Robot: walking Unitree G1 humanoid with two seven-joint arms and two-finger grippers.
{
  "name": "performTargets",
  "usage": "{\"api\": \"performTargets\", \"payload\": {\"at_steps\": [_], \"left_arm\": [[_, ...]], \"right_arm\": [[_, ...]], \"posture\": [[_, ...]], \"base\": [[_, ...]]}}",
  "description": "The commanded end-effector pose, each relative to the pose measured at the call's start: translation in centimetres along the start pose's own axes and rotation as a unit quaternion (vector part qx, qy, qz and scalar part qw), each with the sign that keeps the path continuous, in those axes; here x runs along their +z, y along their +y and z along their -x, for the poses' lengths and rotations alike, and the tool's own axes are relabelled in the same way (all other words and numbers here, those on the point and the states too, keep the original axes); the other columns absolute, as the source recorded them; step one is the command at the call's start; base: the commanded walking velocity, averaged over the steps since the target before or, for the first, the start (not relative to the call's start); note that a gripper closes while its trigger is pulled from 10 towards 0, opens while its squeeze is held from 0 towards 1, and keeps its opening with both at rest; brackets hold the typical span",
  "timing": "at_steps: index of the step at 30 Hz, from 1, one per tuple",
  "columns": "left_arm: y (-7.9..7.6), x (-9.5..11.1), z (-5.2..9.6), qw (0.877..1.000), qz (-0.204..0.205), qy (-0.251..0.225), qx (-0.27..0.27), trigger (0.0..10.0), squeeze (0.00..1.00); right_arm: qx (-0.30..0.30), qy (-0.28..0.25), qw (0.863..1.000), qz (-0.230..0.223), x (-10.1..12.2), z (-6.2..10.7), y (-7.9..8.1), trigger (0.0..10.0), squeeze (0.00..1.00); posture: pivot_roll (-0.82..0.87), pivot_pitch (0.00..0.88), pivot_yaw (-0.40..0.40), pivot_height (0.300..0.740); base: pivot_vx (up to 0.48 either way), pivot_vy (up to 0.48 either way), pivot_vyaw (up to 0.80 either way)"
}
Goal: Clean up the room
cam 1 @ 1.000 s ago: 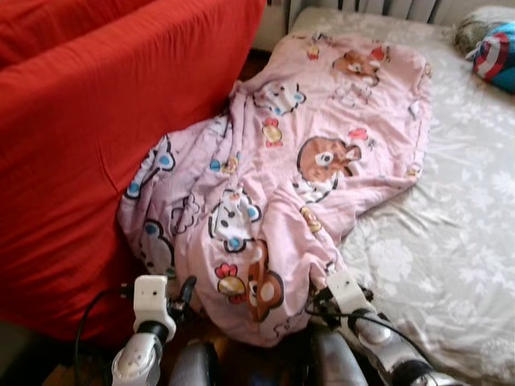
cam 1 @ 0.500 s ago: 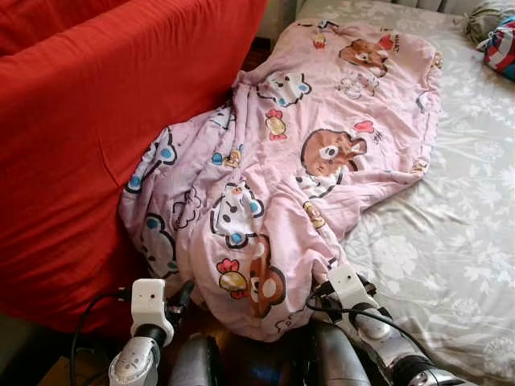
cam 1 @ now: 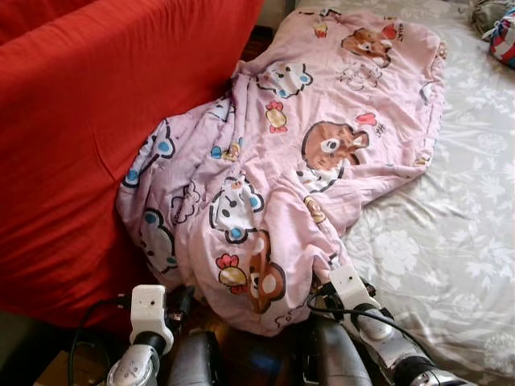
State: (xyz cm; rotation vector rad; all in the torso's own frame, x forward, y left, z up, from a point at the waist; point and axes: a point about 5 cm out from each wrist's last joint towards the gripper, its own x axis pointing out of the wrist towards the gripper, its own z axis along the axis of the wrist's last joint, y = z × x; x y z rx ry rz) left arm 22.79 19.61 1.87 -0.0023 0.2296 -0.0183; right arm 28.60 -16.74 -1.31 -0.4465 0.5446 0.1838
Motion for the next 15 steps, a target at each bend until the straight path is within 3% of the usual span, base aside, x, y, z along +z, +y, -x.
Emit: {"api": "performTargets", "payload": {"at_steps": [1, 2, 3, 15], "left_arm": [[0.1, -0.6, 0.6, 1.0, 0.0, 0.015, 0.002, 10.0, 0.0], [0.1, -0.6, 0.7, 1.0, 0.0, 0.016, 0.002, 10.0, 0.0], [0.1, -0.6, 0.7, 1.0, 0.0, 0.017, 0.003, 10.0, 0.0], [0.1, -0.7, 1.1, 1.0, 0.0, 0.025, 0.007, 10.0, 0.0]], "right_arm": [[0.014, -0.005, 1.0, 0.001, -0.2, 0.1, 0.6, 10.0, 0.0], [0.017, -0.012, 1.0, 0.005, 0.0, 0.1, 0.7, 3.9, 0.0], [0.021, -0.019, 1.0, 0.008, 0.3, 0.1, 0.8, 0.0, 0.0], [0.038, -0.022, 0.998, 0.037, 0.1, 0.2, 2.1, 0.0, 0.0]], "posture": [[0.02, 0.293, 0.018, 0.637], [0.03, 0.296, 0.017, 0.637], [0.03, 0.296, 0.017, 0.637], [0.03, 0.304, 0.015, 0.637]], "base": [[0.0, 0.0, 0.0], [0.0, 0.0, 0.0], [0.0, 0.0, 0.0], [0.0, 0.0, 0.0]]}}
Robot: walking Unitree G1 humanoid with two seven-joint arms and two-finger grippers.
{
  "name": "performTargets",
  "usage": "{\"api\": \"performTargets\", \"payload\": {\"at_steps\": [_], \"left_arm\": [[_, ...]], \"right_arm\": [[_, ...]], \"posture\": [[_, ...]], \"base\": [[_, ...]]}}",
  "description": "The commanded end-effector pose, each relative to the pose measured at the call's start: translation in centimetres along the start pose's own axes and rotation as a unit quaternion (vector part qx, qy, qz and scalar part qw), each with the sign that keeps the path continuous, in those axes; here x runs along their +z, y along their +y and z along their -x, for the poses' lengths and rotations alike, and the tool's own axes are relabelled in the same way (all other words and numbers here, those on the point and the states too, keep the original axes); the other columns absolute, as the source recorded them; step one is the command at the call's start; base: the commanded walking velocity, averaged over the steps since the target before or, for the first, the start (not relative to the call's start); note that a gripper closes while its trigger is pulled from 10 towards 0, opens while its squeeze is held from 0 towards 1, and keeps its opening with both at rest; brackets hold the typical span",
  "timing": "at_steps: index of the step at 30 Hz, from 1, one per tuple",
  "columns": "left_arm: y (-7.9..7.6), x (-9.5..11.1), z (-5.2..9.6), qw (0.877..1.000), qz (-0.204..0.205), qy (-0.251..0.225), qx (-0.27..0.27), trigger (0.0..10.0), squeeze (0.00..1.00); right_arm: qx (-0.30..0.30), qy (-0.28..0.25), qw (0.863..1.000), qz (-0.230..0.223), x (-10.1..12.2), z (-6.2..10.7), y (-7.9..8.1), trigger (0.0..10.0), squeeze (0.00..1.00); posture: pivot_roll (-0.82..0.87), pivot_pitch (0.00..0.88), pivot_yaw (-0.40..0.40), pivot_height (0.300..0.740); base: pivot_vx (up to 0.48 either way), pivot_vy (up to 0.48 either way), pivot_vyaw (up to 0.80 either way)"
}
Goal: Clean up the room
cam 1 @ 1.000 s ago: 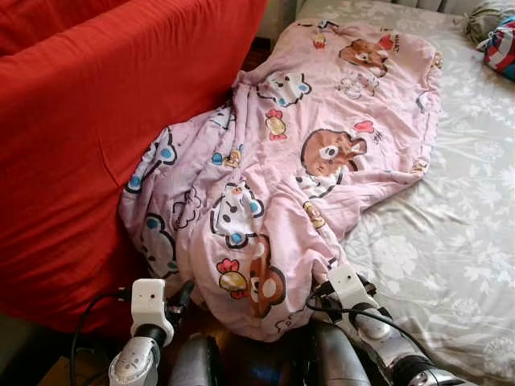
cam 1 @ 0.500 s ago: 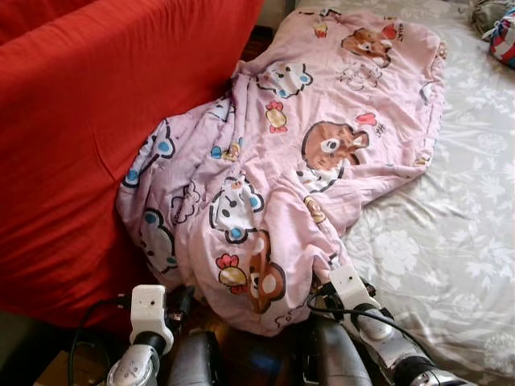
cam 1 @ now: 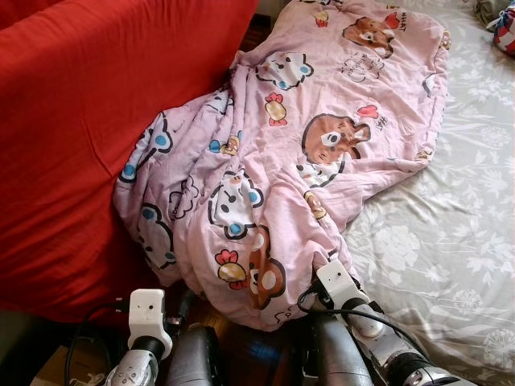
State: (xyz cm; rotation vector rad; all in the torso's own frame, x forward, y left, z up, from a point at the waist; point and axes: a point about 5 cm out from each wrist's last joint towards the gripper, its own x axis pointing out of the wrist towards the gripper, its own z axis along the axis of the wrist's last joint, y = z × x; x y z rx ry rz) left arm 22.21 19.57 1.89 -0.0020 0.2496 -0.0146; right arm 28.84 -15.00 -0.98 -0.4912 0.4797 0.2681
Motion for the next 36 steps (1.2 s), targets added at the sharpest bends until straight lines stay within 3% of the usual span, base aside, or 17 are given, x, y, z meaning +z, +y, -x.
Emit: {"api": "performTargets", "payload": {"at_steps": [1, 9, 23, 36], "left_arm": [[0.2, -0.6, 0.5, 1.0, 0.0, 0.016, 0.006, 10.0, 0.0], [0.1, -0.6, 0.3, 1.0, 0.0, 0.017, 0.005, 10.0, 0.0], [0.2, -0.1, -1.4, 1.0, 0.004, 0.012, 0.017, 10.0, 0.0], [0.8, -0.4, -2.7, 0.999, 0.004, 0.024, 0.026, 10.0, 0.0]], "right_arm": [[0.013, 0.016, 1.0, 0.002, -1.2, 0.4, 1.0, 0.0, 0.0], [0.006, 0.023, 1.0, 0.002, -1.5, 0.6, 0.9, 0.0, 0.0], [-0.029, 0.024, 0.999, -0.029, -1.4, 0.4, -0.6, 0.0, 0.0], [-0.027, 0.018, 0.998, -0.052, -0.8, 0.2, -0.1, 0.0, 0.0]], "posture": [[0.02, 0.303, 0.014, 0.637], [0.02, 0.298, 0.013, 0.637], [0.02, 0.237, 0.001, 0.637], [0.01, 0.176, 0.008, 0.637]], "base": [[0.0, 0.0, 0.0], [0.0, 0.0, 0.0], [0.0, 0.0, 0.0], [0.0, 0.0, 0.0]]}}
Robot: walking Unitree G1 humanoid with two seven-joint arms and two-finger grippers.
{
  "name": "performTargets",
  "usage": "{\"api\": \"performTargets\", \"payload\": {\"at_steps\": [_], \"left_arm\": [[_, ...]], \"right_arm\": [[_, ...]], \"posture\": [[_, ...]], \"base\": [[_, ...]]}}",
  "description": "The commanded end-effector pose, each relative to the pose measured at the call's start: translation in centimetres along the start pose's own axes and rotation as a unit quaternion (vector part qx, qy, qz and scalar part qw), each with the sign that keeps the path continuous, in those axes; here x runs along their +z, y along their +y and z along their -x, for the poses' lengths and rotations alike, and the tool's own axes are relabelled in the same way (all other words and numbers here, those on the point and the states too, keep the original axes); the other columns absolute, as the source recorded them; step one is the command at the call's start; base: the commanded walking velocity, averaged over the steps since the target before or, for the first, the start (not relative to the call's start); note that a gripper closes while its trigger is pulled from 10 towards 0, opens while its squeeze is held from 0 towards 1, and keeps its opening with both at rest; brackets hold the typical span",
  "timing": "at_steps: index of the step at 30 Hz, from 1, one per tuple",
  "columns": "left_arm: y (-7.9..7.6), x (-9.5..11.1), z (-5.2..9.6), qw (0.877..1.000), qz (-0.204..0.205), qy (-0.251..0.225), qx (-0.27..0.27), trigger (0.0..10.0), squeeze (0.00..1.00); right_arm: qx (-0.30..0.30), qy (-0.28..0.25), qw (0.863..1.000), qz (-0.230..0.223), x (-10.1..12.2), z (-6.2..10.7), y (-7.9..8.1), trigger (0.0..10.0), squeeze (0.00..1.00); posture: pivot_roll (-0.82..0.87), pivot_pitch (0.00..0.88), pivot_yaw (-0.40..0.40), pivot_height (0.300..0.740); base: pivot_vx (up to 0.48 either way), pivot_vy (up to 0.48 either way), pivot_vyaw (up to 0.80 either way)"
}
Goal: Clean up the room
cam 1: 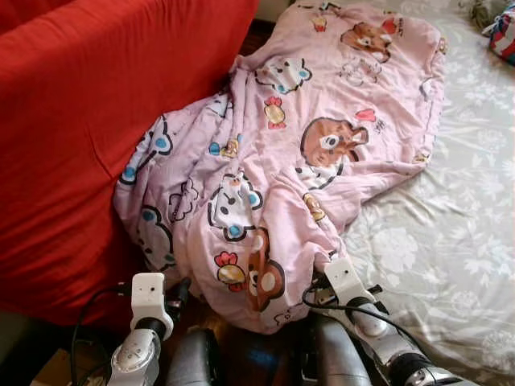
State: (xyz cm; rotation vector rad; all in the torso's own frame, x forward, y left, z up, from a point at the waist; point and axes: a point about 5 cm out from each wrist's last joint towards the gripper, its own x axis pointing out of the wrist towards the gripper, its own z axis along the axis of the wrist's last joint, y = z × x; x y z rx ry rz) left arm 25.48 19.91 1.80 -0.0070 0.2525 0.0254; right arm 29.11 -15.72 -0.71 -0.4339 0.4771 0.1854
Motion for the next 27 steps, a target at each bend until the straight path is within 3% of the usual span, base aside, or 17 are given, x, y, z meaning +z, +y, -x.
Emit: {"api": "performTargets", "payload": {"at_steps": [1, 2, 3, 5, 6, 7, 18, 22, 27], "left_arm": [[0.5, -1.2, 0.3, 1.0, -0.002, 0.025, 0.006, 10.0, 0.0], [0.5, -1.2, 0.2, 1.0, -0.002, 0.027, 0.006, 10.0, 0.0], [0.5, -1.3, 0.0, 0.999, -0.003, 0.031, 0.007, 10.0, 0.0], [0.6, -1.4, -0.2, 0.999, -0.003, 0.033, 0.007, 10.0, 0.0], [0.6, -1.5, -0.4, 0.999, -0.005, 0.039, 0.008, 10.0, 0.0], [0.6, -1.5, -0.5, 0.999, -0.005, 0.042, 0.007, 10.0, 0.0], [0.4, -2.4, -1.8, 0.996, -0.012, 0.086, 0.006, 10.0, 0.0], [1.9, -3.1, -1.8, 0.991, 0.001, 0.123, 0.05, 10.0, 0.0], [2.0, -3.8, -1.5, 0.988, 0.005, 0.142, 0.057, 10.0, 0.0]], "right_arm": [[0.005, 0.016, 1.0, -0.014, -0.8, 0.3, 0.6, 0.0, 0.0], [0.006, 0.016, 1.0, -0.025, -0.9, 0.3, 0.7, 0.0, 0.0], [0.004, 0.018, 0.998, -0.064, -0.9, 0.3, 0.7, 0.0, 0.0], [0.002, 0.019, 0.997, -0.079, -0.9, 0.3, 0.7, 0.0, 0.0], [-0.005, 0.019, 0.994, -0.104, -0.9, 0.3, 0.5, 8.4, 0.0], [-0.008, 0.019, 0.993, -0.113, -0.8, 0.2, 0.5, 10.0, 0.0], [-0.017, -0.007, 0.989, -0.145, -0.5, 0.3, 0.0, 10.0, 0.0], [-0.025, -0.015, 0.987, -0.157, -0.3, 0.3, -0.4, 10.0, 0.0], [-0.025, -0.018, 0.986, -0.165, 0.0, 0.1, -0.4, 10.0, 0.0]], "posture": [[0.01, 0.168, 0.008, 0.637], [0.01, 0.162, 0.008, 0.637], [0.0, 0.151, 0.008, 0.637], [0.0, 0.146, 0.009, 0.637], [0.0, 0.134, 0.01, 0.637], [-0.01, 0.124, 0.012, 0.637], [-0.04, 0.086, 0.013, 0.637], [-0.05, 0.067, 0.007, 0.664], [-0.05, 0.055, 0.005, 0.694]], "base": [[0.0, 0.0, 0.0], [0.0, 0.0, 0.0], [0.0, 0.0, 0.0], [0.0, 0.0, 0.0], [0.0, 0.0, 0.0], [0.0, 0.0, 0.0], [0.0, 0.0, 0.0], [0.0, 0.0, 0.0], [0.0, 0.0, 0.0]]}}
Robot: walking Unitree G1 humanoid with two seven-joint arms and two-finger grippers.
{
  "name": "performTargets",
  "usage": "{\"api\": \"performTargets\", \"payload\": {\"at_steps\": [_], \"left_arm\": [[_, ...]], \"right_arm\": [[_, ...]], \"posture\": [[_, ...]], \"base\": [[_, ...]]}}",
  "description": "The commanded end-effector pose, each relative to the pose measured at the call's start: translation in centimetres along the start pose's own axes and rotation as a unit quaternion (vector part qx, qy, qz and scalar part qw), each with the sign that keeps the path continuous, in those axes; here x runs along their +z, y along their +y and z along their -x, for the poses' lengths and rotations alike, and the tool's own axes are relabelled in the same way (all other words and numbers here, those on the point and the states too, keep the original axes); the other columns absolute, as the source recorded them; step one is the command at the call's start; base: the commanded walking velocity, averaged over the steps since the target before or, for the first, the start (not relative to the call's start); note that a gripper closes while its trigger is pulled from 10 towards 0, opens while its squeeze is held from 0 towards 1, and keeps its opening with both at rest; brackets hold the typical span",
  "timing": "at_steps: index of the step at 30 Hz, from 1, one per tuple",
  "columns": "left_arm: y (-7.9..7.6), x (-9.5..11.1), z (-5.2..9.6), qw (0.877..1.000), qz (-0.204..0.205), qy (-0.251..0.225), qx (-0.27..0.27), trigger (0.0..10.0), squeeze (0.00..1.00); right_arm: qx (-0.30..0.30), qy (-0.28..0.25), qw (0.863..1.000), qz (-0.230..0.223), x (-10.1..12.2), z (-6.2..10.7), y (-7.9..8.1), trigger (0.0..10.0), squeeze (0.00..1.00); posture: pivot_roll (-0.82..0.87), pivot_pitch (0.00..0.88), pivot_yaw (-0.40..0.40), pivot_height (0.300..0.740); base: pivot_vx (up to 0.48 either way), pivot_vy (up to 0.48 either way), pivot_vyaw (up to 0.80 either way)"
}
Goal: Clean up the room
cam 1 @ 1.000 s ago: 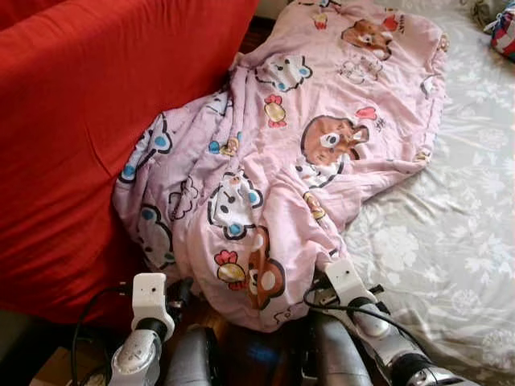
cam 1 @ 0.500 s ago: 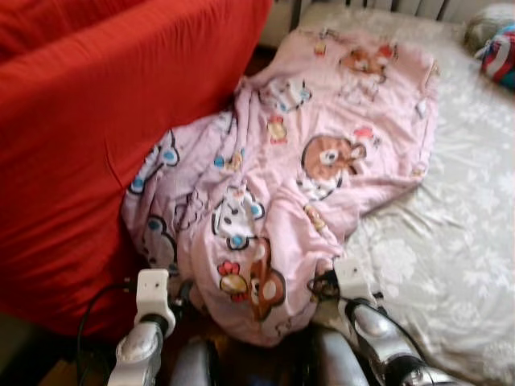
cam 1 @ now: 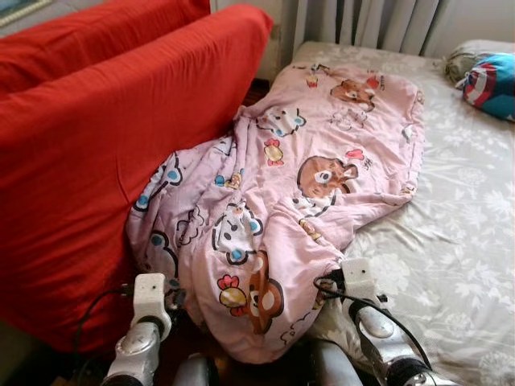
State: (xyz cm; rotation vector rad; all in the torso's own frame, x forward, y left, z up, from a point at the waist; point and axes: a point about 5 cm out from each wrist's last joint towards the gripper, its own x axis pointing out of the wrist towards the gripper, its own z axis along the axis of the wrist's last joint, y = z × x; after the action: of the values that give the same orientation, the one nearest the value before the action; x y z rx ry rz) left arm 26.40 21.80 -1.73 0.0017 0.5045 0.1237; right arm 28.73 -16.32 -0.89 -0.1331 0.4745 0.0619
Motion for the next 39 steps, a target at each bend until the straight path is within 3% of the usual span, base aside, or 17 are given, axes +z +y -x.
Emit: {"api": "performTargets", "payload": {"at_steps": [1, 7, 13, 39], "left_arm": [[0.2, -1.0, 0.2, 1.0, 0.008, 0.021, 0.011, 10.0, 0.0], [0.3, -2.3, 0.6, 0.998, 0.028, 0.046, 0.037, 10.0, 0.0], [-0.3, -3.0, 0.9, 0.998, 0.02, 0.056, 0.024, 10.0, 0.0], [-0.3, -4.4, 1.5, 0.996, 0.011, 0.081, 0.021, 10.0, 0.0]], "right_arm": [[0.003, -0.013, 1.0, -0.007, 0.6, -0.2, 0.2, 10.0, 0.0], [0.014, -0.007, 1.0, -0.001, 0.5, -0.2, 0.7, 10.0, 0.0], [0.021, -0.009, 1.0, 0.001, 0.5, -0.2, 0.9, 10.0, 0.0], [0.036, -0.015, 0.999, -0.01, 0.5, -0.1, 1.6, 10.0, 0.0]], "posture": [[-0.05, 0.055, 0.004, 0.704], [-0.04, 0.056, -0.001, 0.739], [-0.05, 0.062, 0.0, 0.74], [-0.04, 0.062, 0.004, 0.74]], "base": [[0.0, 0.0, 0.0], [0.0, 0.0, 0.0], [0.0, 0.0, 0.0], [0.0, 0.0, 0.0]]}}
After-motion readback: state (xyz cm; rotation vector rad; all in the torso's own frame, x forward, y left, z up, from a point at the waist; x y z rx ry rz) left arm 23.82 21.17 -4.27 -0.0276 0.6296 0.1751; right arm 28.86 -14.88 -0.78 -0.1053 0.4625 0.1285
